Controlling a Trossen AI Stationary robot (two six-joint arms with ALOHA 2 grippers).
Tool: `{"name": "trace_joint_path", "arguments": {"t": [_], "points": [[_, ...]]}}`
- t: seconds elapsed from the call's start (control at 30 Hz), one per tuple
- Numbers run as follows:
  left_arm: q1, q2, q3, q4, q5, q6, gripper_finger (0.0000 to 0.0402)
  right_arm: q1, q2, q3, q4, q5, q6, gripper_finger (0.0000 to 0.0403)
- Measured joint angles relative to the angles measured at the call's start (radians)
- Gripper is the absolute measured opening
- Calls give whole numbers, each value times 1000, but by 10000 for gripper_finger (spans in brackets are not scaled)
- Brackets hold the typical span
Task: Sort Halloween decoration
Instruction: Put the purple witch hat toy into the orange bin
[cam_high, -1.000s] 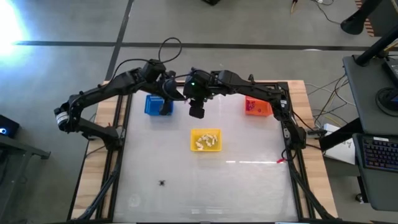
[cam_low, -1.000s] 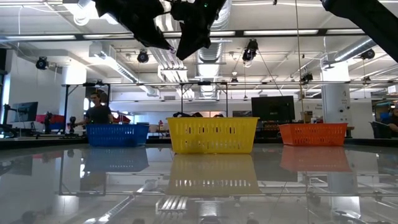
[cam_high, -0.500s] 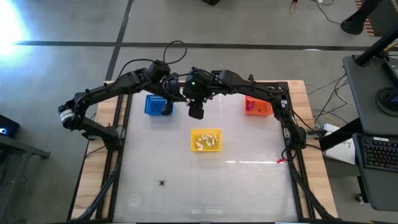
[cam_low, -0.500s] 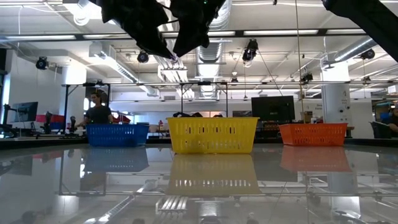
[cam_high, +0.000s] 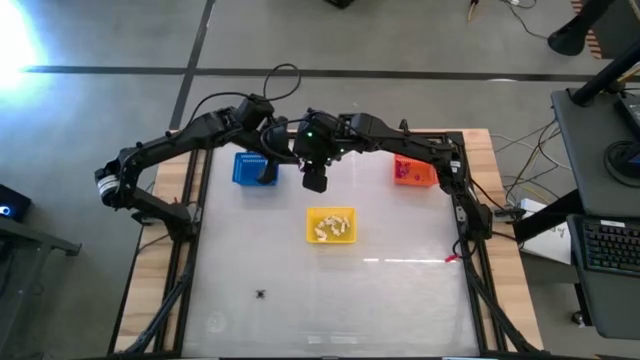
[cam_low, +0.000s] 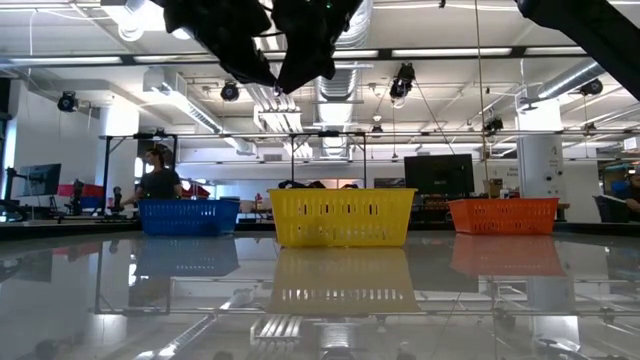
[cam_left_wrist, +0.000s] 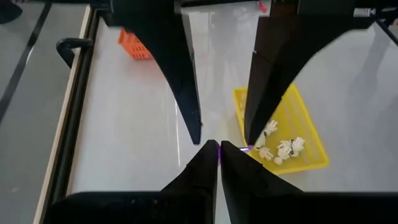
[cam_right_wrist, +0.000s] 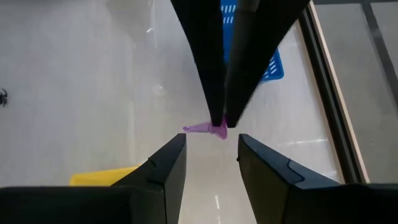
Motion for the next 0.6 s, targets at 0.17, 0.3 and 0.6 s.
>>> {"name": "trace_joint_path", "arguments": {"t": [0.17,0.3,0.6], "points": [[0,0,-1,-2,0,0,0,0,2,0,3,0,-16,137],[0,0,-1,-1,0,0,0,0,3,-1,40,0,-17,137],[0,0,0,16,0,0,0,0,3,-2,47,-1,-7,137]]}}
